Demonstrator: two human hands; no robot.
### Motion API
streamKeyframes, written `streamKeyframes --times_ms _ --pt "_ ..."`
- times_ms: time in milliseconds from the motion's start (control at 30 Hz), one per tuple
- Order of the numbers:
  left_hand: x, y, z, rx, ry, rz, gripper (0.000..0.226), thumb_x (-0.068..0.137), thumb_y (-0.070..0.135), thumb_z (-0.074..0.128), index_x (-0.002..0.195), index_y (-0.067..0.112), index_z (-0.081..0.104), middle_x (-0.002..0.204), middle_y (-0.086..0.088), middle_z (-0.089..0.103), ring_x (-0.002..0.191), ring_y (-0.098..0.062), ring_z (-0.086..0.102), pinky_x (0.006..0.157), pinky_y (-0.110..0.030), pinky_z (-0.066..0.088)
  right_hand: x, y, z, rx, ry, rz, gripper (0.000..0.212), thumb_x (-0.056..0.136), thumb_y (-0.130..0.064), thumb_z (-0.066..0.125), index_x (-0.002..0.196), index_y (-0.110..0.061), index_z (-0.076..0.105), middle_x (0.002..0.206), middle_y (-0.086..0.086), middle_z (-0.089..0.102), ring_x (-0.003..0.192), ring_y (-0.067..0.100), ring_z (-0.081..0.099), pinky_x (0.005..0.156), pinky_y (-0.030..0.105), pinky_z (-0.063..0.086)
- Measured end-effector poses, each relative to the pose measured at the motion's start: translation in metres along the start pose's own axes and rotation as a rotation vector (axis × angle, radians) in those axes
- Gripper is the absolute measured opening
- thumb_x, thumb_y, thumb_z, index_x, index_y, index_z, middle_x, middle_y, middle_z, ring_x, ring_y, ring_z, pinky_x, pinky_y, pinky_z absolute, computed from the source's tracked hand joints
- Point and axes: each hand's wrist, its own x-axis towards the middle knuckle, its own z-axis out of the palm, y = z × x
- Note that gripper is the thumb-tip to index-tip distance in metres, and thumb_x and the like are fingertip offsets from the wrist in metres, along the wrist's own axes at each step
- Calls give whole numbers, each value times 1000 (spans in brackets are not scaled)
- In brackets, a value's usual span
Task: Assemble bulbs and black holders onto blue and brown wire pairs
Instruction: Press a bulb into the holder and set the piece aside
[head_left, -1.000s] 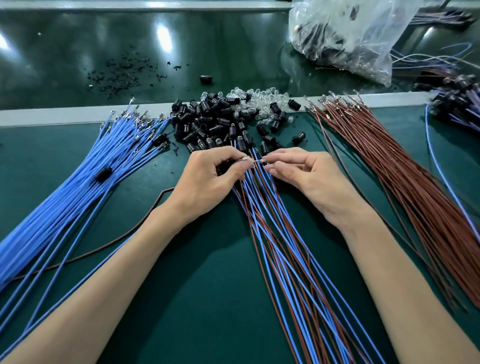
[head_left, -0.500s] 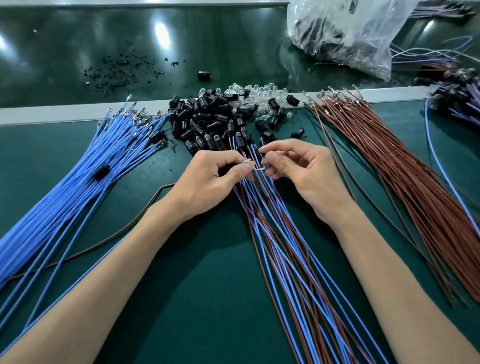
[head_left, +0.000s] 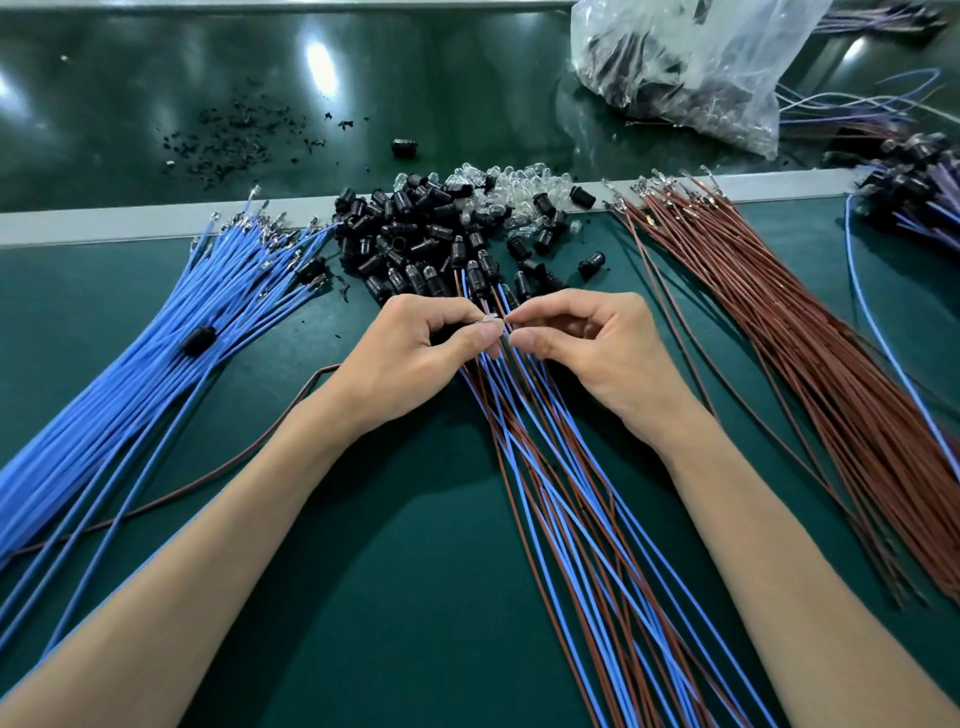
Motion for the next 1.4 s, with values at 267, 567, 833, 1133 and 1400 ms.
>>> streamKeyframes --times_ms 267,567,833,1133,1400 --pt "1 0 -3 -14 -50 -56 26 94 16 58 71 19 68 65 -11 61 59 -11 46 59 -20 33 0 0 0 14 22 2 18 74 -3 78 87 -14 74 79 -1 73 75 6 67 72 13 49" --pt "2 0 -4 0 -68 -58 26 95 19 57 73 15 69 71 -23 61 67 -36 50 62 -30 34 0 -1 0 14 43 9 20 72 -3 79 87 -13 75 79 -1 74 75 7 68 73 14 50" --pt "2 0 -5 13 -81 -62 25 95 19 57 73 18 69 73 -21 63 67 -36 51 63 -32 36 1 -1 1 9 67 13 24 68 -5 82 82 -23 75 75 -6 74 72 3 68 71 12 50" --pt "3 -2 -5 5 -74 -44 25 95 21 57 73 21 69 73 -22 62 68 -37 52 62 -32 36 -1 -1 2 -74 43 -23 21 75 -4 77 86 -21 74 78 -7 73 75 3 68 72 13 49" --pt "0 -2 0 18 23 36 22 93 9 59 75 21 67 57 24 60 57 11 52 59 -5 34 -2 -1 7 -134 82 -88 20 80 1 72 90 -16 72 75 -12 70 68 0 68 67 11 50"
